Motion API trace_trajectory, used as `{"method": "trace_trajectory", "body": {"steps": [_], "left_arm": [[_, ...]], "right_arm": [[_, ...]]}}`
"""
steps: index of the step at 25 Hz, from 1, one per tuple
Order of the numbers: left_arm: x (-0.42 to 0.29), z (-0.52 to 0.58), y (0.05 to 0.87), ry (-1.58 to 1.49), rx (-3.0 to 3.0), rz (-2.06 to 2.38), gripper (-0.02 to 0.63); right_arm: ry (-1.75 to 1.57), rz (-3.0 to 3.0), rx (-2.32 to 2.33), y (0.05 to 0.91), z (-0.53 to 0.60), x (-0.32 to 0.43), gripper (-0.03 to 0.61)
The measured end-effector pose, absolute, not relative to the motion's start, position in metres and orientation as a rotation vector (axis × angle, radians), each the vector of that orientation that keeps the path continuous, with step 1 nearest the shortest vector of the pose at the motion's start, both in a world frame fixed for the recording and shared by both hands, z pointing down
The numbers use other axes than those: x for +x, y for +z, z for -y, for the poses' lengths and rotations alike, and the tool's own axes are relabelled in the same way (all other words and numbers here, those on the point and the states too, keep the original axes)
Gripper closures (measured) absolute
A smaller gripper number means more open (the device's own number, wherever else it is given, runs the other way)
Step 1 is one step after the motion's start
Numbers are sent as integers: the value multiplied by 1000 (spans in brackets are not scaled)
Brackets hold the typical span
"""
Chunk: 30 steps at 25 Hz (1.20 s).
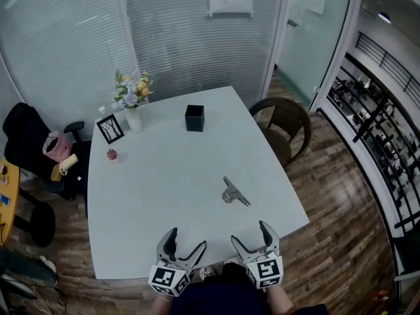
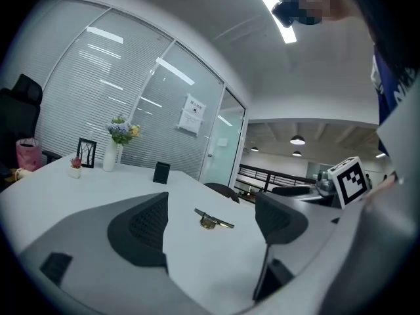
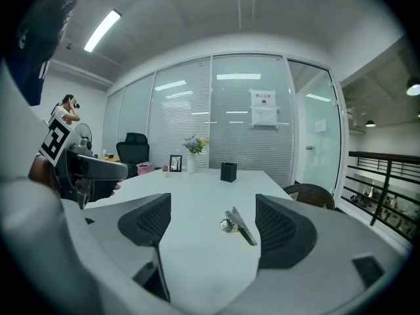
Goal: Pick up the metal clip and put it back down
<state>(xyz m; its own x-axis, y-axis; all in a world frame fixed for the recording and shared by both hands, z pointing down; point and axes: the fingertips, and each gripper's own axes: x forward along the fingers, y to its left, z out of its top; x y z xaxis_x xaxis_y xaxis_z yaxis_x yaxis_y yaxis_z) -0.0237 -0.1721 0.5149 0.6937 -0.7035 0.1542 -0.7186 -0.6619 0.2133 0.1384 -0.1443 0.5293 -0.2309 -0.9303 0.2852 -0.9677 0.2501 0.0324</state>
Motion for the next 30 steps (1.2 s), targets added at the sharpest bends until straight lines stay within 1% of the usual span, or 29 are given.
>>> {"method": "trace_trajectory", "body": {"steps": [3,7,10,15,30], "left_arm": [[-21,181,509,69,2638,1167,202],[-24,186,505,64,2622,1218,206],[-27,189,505,61,2588,1272,209],[-40,192,511,87,2522,1383,212],[-70,187,506,121,2340,1709,218]], "right_arm": [[205,2277,1751,530,160,144,186],[144,2246,1700,536,191,150,216],[107,2249,1623,542,219,150,222],[57,2191,1504,575,259,153,238],[168,2046,1266,681,322,155,266]]}}
